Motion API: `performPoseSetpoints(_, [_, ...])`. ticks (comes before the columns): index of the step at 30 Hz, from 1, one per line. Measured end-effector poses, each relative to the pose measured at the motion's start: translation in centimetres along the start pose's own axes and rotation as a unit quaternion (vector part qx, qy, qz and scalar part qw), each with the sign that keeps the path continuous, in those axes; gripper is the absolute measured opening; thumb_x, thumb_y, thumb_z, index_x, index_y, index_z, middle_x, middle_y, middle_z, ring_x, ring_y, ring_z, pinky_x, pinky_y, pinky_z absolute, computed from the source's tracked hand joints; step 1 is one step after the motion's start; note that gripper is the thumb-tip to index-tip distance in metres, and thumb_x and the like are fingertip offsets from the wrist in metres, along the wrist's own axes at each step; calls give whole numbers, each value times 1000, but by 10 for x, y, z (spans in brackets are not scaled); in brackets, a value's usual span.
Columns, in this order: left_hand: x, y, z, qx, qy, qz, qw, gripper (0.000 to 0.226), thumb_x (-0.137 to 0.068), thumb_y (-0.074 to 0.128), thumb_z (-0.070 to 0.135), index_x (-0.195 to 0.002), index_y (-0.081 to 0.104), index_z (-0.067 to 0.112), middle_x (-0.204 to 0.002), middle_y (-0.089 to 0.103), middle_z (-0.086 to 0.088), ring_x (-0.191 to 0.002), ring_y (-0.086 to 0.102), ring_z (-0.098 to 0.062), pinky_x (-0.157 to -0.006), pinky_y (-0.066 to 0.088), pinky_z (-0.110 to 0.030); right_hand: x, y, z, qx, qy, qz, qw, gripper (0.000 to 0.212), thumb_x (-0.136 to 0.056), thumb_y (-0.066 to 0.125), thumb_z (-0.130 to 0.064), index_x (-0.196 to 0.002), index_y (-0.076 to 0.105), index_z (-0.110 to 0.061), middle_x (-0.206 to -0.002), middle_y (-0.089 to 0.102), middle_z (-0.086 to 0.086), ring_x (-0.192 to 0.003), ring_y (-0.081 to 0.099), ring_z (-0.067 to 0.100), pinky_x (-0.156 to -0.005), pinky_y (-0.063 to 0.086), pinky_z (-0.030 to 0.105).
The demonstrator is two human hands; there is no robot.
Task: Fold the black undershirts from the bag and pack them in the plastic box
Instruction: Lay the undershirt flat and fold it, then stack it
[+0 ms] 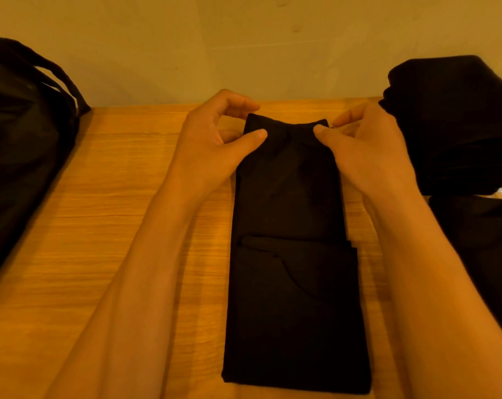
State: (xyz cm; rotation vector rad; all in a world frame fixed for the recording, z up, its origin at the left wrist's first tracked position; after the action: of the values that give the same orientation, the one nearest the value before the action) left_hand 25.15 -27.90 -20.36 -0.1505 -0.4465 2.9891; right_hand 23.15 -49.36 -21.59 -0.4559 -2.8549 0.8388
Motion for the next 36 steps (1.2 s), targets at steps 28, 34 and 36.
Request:
performPoseSetpoints(28, [67, -8, 31, -69, 81, -78, 991, 44, -73, 83, -9, -113, 70, 3, -118, 70, -6, -87, 72, -18, -88, 57, -26, 88, -37, -25, 108, -163, -76, 978, 20, -84, 79, -14, -89, 70, -31, -74, 64, -6, -75, 61, -2, -64, 45, 3])
performPoseSetpoints(34, [101, -6, 26, -136, 160, -78, 975, 36, -75, 82, -9, -107, 74, 5, -116, 70, -3, -103, 69, -10, -89, 57, -29, 115, -30, -9, 177, -202, -101, 958, 29, -85, 77, -7, -99, 73, -32, -89, 57, -23, -76, 53, -9, -65, 41, 12])
performPoseSetpoints(36, [107, -6, 26, -156, 144, -83, 974, 40, -77, 76, -15, -109, 74, 8, -119, 69, 0, -110, 66, -6, -94, 54, -23, 119, -30, -8, 175, -204, -115, 956, 33, -88, 73, -4, -107, 74, -30, -98, 62, -21, -80, 55, -9, -69, 45, 10])
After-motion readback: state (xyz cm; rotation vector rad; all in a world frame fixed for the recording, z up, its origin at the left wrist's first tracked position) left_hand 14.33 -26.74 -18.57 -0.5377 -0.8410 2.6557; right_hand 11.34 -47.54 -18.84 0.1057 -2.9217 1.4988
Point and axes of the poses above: each hand's wrist, its own x-axis away from the middle knuckle, its own y-axis out of the palm, z = x × y, the point moved 8 cm from there along -x, towards the middle knuckle
